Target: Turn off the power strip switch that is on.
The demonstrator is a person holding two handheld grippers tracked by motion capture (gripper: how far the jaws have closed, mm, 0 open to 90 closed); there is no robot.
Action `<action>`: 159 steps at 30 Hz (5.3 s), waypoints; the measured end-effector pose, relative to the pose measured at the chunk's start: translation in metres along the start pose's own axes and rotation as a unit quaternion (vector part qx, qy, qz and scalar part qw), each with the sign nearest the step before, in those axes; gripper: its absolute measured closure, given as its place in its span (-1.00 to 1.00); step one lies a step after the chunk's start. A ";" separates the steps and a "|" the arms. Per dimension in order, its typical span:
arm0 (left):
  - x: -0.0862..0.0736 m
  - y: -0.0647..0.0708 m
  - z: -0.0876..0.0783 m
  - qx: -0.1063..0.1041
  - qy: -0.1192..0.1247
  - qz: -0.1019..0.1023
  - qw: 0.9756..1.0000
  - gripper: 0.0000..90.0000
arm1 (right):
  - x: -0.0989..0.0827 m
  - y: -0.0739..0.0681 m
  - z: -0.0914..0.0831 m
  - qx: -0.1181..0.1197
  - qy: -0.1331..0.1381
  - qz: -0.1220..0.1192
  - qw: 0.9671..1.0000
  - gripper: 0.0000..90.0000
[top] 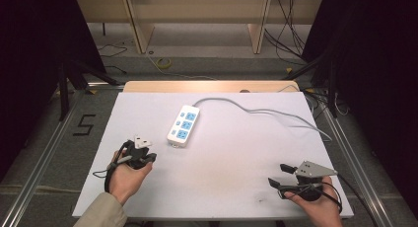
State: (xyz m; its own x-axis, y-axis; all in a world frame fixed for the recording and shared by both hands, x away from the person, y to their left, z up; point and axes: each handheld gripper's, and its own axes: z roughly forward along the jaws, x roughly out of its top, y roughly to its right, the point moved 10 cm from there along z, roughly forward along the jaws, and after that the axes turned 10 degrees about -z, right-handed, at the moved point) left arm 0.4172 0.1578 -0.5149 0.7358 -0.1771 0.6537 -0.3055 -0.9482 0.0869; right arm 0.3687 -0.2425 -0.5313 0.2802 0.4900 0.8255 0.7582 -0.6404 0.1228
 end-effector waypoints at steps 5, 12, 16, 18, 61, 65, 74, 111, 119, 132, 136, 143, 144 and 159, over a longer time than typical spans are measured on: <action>0.002 0.000 0.002 0.000 -0.005 0.002 1.000 0.99 | 0.000 0.000 0.000 0.000 0.000 0.000 1.000 -0.31; 0.006 0.002 0.003 -0.003 -0.008 0.001 1.000 0.99 | 0.000 0.000 0.000 0.000 -0.001 0.000 1.000 -0.31; 0.008 0.002 0.005 -0.003 -0.009 0.002 1.000 0.99 | 0.000 0.000 0.000 0.000 -0.001 0.000 1.000 -0.31; 0.009 0.003 0.005 -0.003 -0.009 0.003 1.000 0.99 | 0.000 0.000 0.000 0.000 0.000 0.000 1.000 -0.31; 0.036 0.011 0.016 -0.006 -0.020 0.019 1.000 0.99 | -0.001 0.001 0.000 -0.001 -0.002 0.001 1.000 -0.30; 0.038 0.011 0.017 -0.005 -0.022 0.019 1.000 0.99 | -0.001 0.001 0.000 -0.001 -0.002 0.001 1.000 -0.30; 0.043 0.009 0.020 -0.003 -0.027 0.022 0.999 0.99 | -0.001 0.001 0.000 -0.001 -0.001 0.000 1.000 -0.30; 0.070 0.007 0.032 0.002 -0.041 0.025 0.999 0.99 | 0.000 0.001 0.001 0.000 -0.003 0.002 1.000 -0.30; 0.072 0.007 0.034 0.003 -0.045 0.025 0.999 0.99 | 0.000 0.001 0.001 0.000 -0.002 0.001 1.000 -0.30; 0.077 0.006 0.039 0.006 -0.052 0.025 0.998 0.99 | 0.000 0.001 0.001 0.001 -0.001 0.000 1.000 -0.30; 0.079 0.006 0.041 0.006 -0.054 0.022 0.998 0.99 | 0.000 0.000 0.001 0.001 -0.001 0.002 1.000 -0.30; 0.081 0.005 0.044 0.008 -0.057 0.020 0.998 0.99 | 0.001 0.000 0.000 0.000 0.001 0.003 1.000 -0.30; 0.082 0.005 0.044 0.008 -0.058 0.019 0.998 0.99 | 0.001 0.000 0.000 0.001 0.001 0.003 1.000 -0.30; 0.085 0.002 0.049 0.014 -0.064 0.024 0.998 0.99 | 0.001 0.000 0.000 0.000 0.001 0.001 1.000 -0.30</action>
State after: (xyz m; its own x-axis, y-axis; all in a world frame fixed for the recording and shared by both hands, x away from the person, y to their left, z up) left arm 0.5088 0.1276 -0.4956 0.7916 -0.2535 0.5559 -0.3270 -0.9444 0.0349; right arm 0.3690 -0.2422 -0.5302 0.2805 0.4881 0.8265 0.7572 -0.6417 0.1220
